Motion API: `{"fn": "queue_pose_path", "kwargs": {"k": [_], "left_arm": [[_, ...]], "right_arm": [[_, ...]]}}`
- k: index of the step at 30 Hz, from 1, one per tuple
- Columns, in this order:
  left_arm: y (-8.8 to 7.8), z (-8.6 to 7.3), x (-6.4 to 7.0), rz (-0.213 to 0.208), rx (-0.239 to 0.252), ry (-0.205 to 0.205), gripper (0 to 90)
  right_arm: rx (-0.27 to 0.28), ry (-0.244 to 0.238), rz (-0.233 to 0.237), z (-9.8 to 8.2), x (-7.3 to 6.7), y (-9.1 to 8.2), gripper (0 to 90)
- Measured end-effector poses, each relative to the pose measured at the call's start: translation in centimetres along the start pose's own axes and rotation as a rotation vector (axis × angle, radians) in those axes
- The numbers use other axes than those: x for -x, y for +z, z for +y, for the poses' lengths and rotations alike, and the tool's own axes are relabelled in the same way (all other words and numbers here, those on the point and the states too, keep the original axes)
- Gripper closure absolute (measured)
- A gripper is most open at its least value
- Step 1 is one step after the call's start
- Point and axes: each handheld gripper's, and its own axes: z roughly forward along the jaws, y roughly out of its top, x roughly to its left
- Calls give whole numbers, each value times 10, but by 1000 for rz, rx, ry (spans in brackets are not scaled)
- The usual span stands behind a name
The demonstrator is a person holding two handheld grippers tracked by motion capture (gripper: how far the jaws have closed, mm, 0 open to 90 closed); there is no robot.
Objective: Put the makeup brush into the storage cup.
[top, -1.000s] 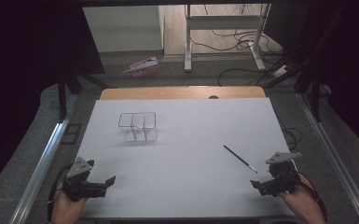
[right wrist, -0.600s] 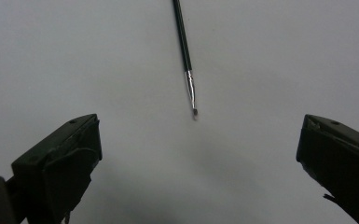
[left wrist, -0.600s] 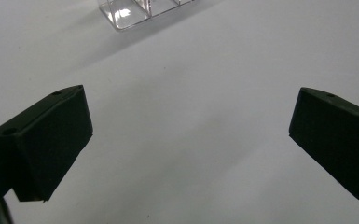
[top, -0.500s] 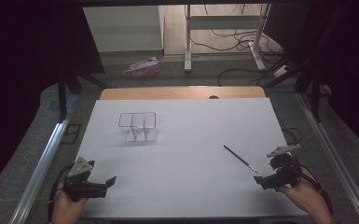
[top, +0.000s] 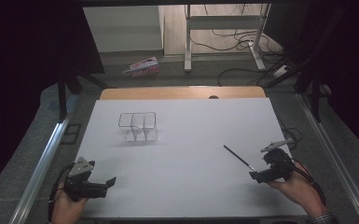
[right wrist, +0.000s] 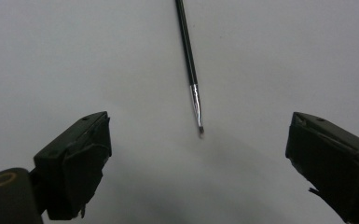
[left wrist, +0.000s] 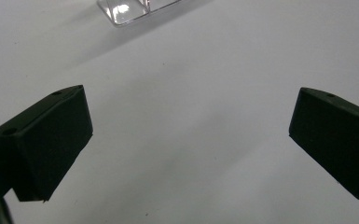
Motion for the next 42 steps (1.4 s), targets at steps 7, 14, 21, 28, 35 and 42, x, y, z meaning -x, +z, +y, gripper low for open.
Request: {"fn": "queue_pose_path", "kwargs": {"k": [7,14,21,28,35,42], "left_arm": [[0,0,0,-2,-3,-3,0],[0,0,0,-3,-1,-6,0],[0,0,0,-4,-2,-6,0],[0,0,0,-5,-3,-6,0],[0,0,0,-4,-6,-4,0],[0,0,1,-5,-8,-2,0]], "right_arm": [[-1,-14,12,9,-1,5,122],[-12,-10,20,22,2,12,144],[-29,-32,21,35,4,18,176],[-43,-57,28,45,3,19,238],[-56,-71,29,56,1,23,297],[-65,-99,26,72,-3,27,361]]}}
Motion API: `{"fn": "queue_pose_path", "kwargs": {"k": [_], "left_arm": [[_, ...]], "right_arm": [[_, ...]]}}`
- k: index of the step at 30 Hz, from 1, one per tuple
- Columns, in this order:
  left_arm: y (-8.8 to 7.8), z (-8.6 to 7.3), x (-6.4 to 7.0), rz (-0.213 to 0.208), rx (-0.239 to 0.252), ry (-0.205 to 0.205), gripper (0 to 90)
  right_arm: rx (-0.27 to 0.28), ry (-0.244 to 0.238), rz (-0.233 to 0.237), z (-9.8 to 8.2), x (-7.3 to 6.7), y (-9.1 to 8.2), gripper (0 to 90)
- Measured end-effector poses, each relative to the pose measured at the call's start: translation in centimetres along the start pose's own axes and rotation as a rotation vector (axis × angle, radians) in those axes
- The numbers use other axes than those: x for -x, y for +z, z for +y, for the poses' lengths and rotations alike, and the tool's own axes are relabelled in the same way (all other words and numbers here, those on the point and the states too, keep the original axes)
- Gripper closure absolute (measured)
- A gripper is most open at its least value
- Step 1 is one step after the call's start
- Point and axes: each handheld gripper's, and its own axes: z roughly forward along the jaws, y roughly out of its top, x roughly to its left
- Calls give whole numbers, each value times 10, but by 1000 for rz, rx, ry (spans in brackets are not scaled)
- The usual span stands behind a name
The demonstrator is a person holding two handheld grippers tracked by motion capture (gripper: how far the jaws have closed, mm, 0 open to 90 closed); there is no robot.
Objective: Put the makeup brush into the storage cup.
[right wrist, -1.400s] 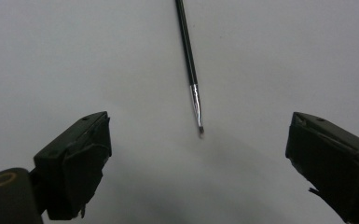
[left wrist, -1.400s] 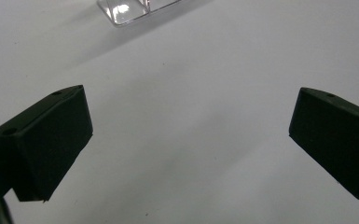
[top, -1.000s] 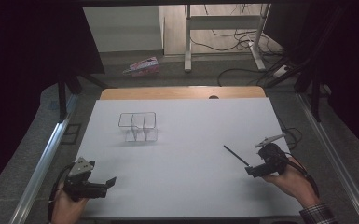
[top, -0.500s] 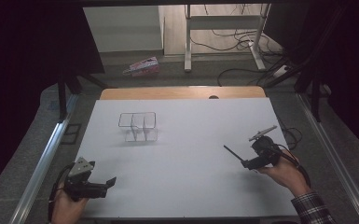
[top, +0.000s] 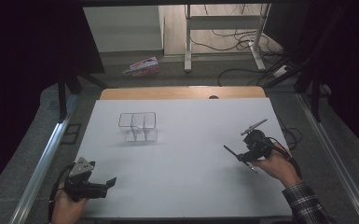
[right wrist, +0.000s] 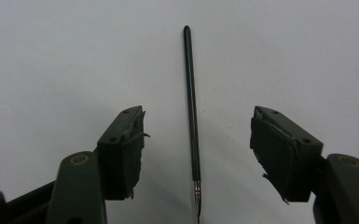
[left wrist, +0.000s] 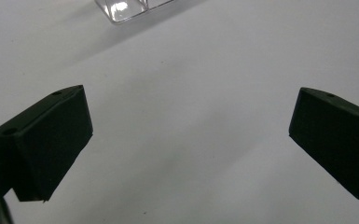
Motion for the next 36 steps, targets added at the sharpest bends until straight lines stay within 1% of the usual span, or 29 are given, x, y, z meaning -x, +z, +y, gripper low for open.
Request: {"fn": "queue_pose_path", "kwargs": {"k": [4,9,15,19,22,27,29,32,33,35,36], "left_arm": [[0,0,0,-1,1,1,0],[0,0,0,-2,-1,2,0],[0,0,0,-1,-2,3,0],[1,0,1,-1,-3,4,0],[1,0,0,-1,-4,3,0],[1,0,1,-2,-4,3,0],[1,0,1,-3,-3,4,0],[1,0,1,-3,-4,3,0],[1,0,1,-3,-4,3,0],[1,0,1,-3,-4,4,0],[1,0,1,-2,-4,4,0]], "right_arm": [[-13,-13,-8,3,0,2,379],[-33,-25,-13,0,2,5,423],[-50,-24,-4,-6,4,14,465],[-69,-34,-1,-10,4,21,499],[-73,-37,0,-11,3,24,511],[-100,-50,2,-13,4,29,553],[-111,-54,0,-14,4,30,583],[-117,-41,23,-14,7,31,641],[-121,-37,28,-14,7,31,687],[-134,-28,34,-13,9,31,849],[-142,-21,47,-12,10,31,854]]}}
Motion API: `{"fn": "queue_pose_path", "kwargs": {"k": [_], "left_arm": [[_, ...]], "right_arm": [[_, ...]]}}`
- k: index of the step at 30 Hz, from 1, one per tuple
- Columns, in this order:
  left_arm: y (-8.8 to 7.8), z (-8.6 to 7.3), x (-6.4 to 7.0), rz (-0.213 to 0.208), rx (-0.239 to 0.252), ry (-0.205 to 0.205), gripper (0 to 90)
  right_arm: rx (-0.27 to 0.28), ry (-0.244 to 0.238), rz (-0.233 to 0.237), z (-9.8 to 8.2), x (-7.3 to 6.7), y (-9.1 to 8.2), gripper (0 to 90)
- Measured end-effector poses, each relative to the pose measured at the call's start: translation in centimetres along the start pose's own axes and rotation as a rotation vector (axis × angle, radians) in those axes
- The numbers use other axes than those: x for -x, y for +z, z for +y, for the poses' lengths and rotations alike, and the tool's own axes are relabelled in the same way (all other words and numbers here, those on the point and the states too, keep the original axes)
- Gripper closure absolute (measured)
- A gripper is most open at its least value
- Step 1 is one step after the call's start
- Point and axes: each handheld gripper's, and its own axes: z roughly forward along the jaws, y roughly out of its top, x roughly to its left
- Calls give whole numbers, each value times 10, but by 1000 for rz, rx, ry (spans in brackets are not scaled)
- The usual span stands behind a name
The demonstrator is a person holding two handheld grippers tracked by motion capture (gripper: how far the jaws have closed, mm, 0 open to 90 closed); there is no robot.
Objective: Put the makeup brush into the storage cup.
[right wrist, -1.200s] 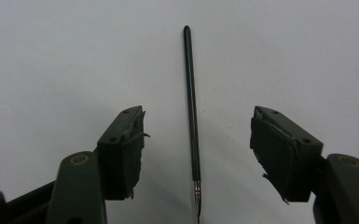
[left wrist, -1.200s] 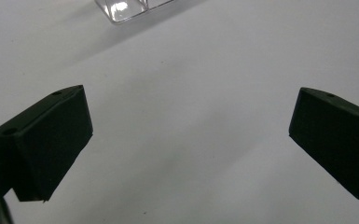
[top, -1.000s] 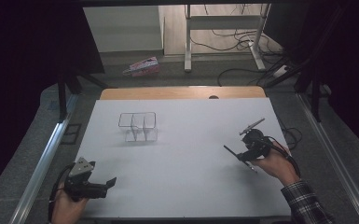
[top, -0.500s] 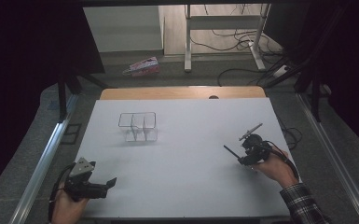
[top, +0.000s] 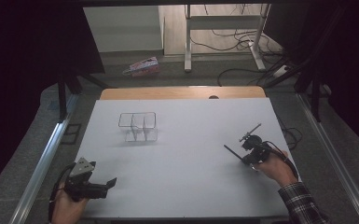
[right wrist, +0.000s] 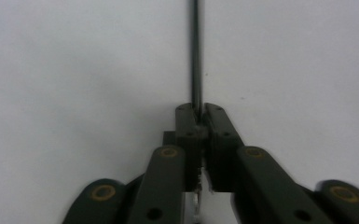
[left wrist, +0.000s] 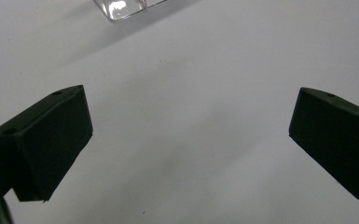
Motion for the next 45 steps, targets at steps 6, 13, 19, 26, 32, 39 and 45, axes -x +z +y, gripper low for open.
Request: {"fn": "queue_pose_path", "kwargs": {"k": [6,13,19,26,32,39,45], "left_arm": [[0,0,0,3,1,0,0],[-1,1,1,5,-6,0,3],[0,2,4,18,-16,12,9],[0,3,6,29,-14,24,9],[0,4,7,20,-14,21,9],[-3,6,7,-20,11,13,14],[-5,10,10,-40,28,26,28]], "right_arm": [[-33,-13,4,5,0,0,857],[3,-6,28,0,2,-6,857],[32,-11,31,-3,2,-13,856],[61,-24,36,-4,1,-26,856],[93,-42,49,-6,-4,-38,856],[123,-76,60,-6,-11,-50,856],[126,-97,79,-4,-19,-54,856]]}}
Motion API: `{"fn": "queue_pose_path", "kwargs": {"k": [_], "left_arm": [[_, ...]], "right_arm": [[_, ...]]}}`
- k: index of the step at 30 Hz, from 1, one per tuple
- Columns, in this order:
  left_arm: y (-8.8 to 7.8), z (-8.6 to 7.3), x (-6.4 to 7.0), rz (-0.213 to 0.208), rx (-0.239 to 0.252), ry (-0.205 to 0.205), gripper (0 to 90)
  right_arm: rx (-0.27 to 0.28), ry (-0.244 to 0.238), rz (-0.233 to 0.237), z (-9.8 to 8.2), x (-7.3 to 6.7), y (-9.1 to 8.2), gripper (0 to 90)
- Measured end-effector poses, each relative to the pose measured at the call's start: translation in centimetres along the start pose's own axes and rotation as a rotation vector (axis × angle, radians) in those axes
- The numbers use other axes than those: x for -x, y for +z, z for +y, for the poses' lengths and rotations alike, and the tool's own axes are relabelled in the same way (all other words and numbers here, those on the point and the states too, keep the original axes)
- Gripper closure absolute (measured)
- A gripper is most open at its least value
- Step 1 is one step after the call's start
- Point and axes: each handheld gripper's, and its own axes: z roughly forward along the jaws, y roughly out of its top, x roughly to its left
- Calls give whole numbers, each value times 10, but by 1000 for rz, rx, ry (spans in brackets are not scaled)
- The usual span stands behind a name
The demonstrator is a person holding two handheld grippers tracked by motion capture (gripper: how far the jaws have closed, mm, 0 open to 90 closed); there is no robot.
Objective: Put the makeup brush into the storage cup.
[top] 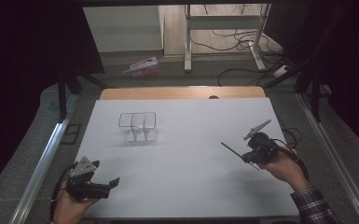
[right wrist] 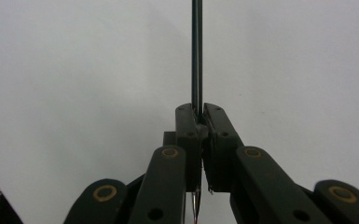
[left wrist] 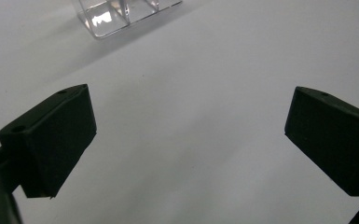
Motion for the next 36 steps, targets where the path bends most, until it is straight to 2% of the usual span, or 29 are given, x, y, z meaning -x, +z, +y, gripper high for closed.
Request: {"fn": "queue_pose_path", "kwargs": {"k": [6,10,21,25,36], "left_arm": [[1,5,6,-34,2,42,44],[3,10,11,-38,-2,78,52],[11,24,29,-55,-5,215,68],[14,31,35,-79,3,244,75],[28,47,53,-143,0,329,113]], "right_arm": [[11,-36,16,4,-9,-3,856],[16,-63,30,8,-17,-4,856],[0,-139,76,22,-39,-1,855],[-9,-169,91,28,-48,1,855],[-19,-206,138,41,-62,7,855]]}}
